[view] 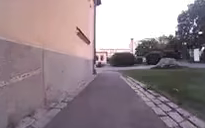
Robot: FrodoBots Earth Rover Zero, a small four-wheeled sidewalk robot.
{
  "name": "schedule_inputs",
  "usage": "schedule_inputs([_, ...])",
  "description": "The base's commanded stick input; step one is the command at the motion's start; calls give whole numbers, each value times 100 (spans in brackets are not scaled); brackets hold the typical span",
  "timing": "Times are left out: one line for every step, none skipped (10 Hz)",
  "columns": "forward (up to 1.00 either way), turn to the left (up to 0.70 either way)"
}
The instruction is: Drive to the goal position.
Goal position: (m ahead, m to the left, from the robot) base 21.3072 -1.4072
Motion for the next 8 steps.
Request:
schedule_inputs([50,0])
schedule_inputs([50,0])
schedule_inputs([50,0])
schedule_inputs([50,0])
schedule_inputs([50,0])
schedule_inputs([50,0])
schedule_inputs([50,0])
schedule_inputs([50,0])
